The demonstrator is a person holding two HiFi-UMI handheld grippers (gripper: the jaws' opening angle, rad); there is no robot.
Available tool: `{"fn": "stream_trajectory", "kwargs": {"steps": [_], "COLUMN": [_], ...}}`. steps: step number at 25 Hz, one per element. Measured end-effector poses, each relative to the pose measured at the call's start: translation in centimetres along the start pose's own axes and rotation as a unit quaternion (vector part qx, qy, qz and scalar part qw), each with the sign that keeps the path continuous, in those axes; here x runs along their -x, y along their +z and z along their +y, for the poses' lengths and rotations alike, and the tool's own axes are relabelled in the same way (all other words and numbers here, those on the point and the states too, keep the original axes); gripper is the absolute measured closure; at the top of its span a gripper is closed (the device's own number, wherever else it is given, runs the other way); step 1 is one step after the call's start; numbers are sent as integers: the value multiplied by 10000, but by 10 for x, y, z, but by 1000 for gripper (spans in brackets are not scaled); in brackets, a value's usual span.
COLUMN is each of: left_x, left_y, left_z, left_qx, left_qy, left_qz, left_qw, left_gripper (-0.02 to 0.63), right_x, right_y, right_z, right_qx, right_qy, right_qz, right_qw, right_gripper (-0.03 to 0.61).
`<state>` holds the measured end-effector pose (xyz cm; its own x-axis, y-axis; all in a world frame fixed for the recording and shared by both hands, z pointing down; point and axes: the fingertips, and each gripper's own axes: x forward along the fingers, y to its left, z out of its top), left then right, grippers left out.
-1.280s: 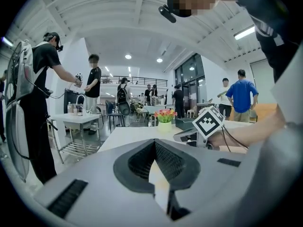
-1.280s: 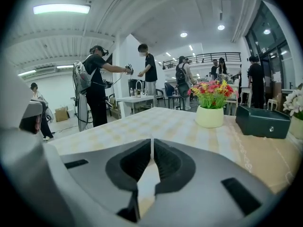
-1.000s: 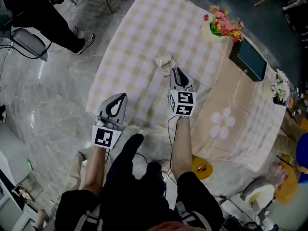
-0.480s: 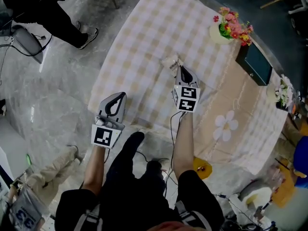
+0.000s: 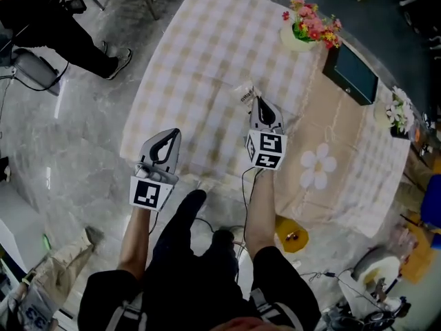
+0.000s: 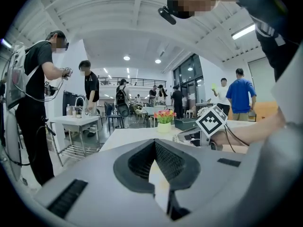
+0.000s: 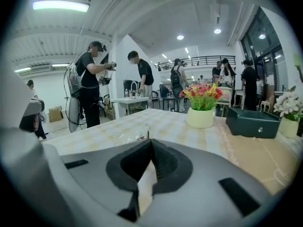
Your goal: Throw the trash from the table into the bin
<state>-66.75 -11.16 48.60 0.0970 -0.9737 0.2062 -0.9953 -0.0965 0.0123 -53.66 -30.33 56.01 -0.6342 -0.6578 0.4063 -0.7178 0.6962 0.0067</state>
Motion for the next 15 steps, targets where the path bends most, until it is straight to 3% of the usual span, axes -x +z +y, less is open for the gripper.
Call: {"fn": "stream_trajectory", "kwargs": {"steps": [6,15], "left_x": [-30,-32], "left_y": [-38,-3], "left_z": [-2,-127], "left_qx": [-39,-234], "left_qy": [-440,-1418], "left_qz": [-115,-332], "left_qw": [9990,9891], "left_gripper": [611,611], "right_x": [6,157], "right_y": [-21,-45], "right_z": [-15,-84], "right_qx": [-27,-360], "right_qy": [-416,-1222], "right_qz": [-271,-421], "right_qw": [9988,9910], "right_gripper": [574,574]}}
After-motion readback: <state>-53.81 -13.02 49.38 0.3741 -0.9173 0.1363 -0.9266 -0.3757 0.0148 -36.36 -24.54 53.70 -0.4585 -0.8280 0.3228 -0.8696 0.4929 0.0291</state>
